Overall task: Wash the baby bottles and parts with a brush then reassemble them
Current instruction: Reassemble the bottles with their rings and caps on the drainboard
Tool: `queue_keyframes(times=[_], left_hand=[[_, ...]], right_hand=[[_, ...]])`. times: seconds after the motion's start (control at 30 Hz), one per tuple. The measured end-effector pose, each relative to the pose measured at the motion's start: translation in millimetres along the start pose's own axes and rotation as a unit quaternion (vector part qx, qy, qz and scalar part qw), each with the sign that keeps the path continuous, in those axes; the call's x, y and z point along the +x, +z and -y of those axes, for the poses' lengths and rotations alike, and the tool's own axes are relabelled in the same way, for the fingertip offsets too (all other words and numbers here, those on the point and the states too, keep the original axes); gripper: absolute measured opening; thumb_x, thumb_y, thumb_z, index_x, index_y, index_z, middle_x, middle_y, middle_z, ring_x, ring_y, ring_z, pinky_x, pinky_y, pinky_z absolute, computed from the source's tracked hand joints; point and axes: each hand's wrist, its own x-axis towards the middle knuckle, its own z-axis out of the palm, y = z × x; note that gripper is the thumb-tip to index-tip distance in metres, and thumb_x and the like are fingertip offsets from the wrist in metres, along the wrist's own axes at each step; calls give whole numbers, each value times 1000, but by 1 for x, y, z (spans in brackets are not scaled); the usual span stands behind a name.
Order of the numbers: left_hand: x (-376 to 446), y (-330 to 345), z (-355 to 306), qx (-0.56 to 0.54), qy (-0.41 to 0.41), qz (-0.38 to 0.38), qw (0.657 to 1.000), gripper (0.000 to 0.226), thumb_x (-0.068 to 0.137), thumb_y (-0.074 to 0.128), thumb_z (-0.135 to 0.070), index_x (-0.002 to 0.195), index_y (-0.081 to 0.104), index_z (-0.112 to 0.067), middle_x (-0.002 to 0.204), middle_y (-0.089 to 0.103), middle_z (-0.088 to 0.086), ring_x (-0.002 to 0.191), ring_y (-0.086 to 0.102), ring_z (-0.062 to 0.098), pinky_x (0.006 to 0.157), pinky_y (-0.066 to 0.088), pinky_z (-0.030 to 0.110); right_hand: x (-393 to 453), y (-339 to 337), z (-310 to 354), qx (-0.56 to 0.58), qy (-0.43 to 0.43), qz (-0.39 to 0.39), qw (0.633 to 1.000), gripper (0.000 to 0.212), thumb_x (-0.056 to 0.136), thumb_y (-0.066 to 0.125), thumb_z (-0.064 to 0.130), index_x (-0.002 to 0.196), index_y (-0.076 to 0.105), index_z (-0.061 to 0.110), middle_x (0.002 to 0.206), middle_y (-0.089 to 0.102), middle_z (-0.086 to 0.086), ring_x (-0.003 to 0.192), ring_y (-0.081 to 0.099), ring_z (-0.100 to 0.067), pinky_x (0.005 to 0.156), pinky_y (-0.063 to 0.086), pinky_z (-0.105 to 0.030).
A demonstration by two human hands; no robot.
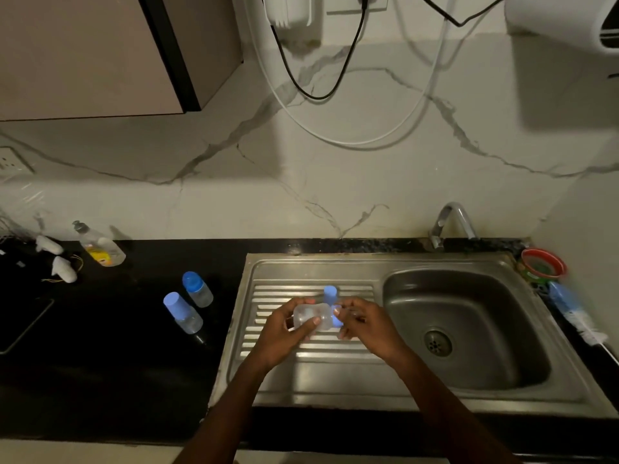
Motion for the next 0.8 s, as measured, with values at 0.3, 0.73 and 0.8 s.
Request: queue_keyframes(times=[0.3,0.73,0.8], left_hand=[[2,10,0,-4,19,0,1000,36,88,80,-29,121,68,-30,120,71,-5,104,71,22,82,62,51],[10,8,-4,-19,6,35,999,40,86,80,-27,124,68,-23,120,69,-1,102,71,29,73,62,42],[11,8,-4,-19,5,34,999,40,87,80,-28,125,67,-24,120,69,-1,99,71,31,73,62,46]], right_hand=[[3,-24,5,52,101,39,993,29,101,62,32,113,60,6,83,73,-24,56,64,-29,52,51,-29],[4,-23,-4,-50,86,11,995,58,102,47,54,83,75,7,61,67,-12,48,58,-21,52,48,-26],[8,-25,-4,-74,82,-42,993,65,101,41,61,80,75,10,61,68,-9,48,60,-20,52,47,-26]])
